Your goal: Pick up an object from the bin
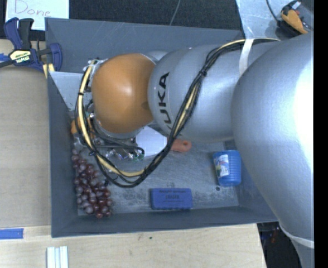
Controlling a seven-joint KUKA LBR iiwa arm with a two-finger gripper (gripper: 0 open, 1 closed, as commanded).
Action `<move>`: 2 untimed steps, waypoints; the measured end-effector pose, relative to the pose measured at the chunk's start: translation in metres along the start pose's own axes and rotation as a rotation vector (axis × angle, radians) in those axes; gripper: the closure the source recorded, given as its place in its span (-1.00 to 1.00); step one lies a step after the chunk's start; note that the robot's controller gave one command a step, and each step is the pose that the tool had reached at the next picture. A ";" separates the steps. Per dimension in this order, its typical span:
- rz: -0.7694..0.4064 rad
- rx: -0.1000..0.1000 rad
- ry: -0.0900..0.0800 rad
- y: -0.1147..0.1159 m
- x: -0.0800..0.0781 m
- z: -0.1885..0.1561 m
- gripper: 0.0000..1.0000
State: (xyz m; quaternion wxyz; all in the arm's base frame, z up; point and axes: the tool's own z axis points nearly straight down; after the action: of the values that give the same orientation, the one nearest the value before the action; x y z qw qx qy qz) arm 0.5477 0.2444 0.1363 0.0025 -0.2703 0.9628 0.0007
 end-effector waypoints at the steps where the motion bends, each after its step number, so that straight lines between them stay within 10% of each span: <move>1: -0.491 -0.002 0.008 0.027 0.046 0.036 -1.00; 2: -0.714 0.000 -0.002 0.015 0.063 0.066 -1.00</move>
Offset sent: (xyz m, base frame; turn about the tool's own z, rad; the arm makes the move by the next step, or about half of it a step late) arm -0.0619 -0.0201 -0.0663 -0.7179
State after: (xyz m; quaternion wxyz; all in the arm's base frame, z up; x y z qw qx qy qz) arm 0.4864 0.2245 0.0703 0.0036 -0.5896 0.8077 -0.0001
